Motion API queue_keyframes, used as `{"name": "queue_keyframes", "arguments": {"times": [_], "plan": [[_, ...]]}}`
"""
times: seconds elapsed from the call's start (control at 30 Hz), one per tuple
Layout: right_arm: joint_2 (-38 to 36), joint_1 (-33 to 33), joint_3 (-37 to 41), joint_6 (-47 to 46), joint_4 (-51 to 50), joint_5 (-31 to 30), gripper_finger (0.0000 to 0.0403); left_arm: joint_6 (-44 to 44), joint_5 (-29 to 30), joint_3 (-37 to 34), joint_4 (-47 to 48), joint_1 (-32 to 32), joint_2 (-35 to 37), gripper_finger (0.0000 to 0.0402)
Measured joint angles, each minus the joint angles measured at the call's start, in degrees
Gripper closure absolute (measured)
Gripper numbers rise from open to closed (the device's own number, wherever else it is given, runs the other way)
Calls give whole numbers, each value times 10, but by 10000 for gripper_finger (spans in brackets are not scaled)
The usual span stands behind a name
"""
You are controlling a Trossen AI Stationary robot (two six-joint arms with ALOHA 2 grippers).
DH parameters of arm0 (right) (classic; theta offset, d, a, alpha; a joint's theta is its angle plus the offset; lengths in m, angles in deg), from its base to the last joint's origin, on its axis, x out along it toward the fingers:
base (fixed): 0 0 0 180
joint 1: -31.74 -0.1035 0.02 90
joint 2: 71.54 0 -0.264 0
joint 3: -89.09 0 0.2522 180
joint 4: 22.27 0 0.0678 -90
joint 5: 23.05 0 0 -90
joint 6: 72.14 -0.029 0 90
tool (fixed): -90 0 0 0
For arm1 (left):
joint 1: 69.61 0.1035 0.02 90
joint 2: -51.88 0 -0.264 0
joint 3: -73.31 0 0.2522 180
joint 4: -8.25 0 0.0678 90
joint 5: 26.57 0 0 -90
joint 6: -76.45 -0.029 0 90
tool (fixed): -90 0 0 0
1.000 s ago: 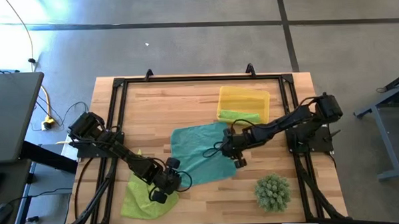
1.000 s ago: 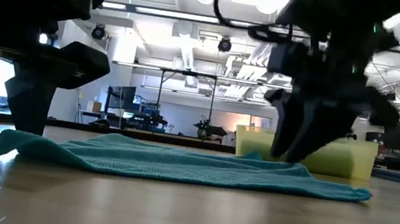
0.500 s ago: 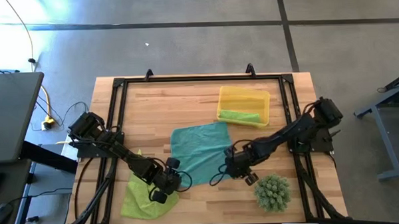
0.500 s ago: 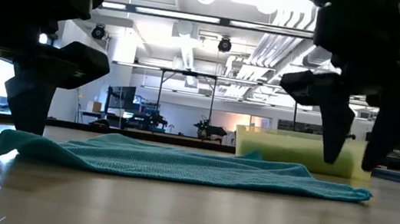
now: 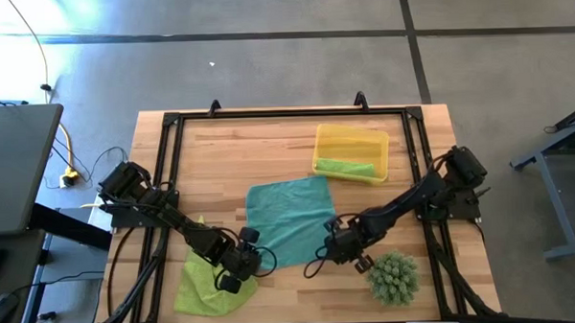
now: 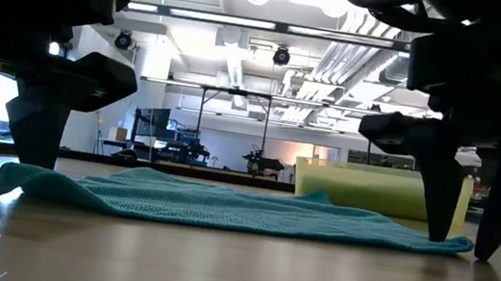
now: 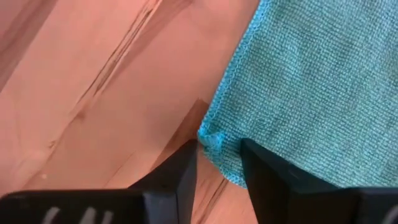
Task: Roll microfiber towels into tight, uniform cylinder then place into a basket
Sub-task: Fold the blue microfiber towel
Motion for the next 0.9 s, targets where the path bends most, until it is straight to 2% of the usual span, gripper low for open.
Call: {"name": "queue_keyframes", "arguments": {"times": [0.3,0.57,0.73,0.9], "plan": [[0,0,0,-24,1,-4,396,9,14,55,60,-8,-7,273],[0,0,0,-41,1,-4,396,-13,39,111,121,-26,-4,268],[0,0,0,-42,1,-4,400,-60,65,114,122,-39,-4,258],[0,0,0,-51,3,-4,400,-40,62,112,110,-41,-7,254]]}}
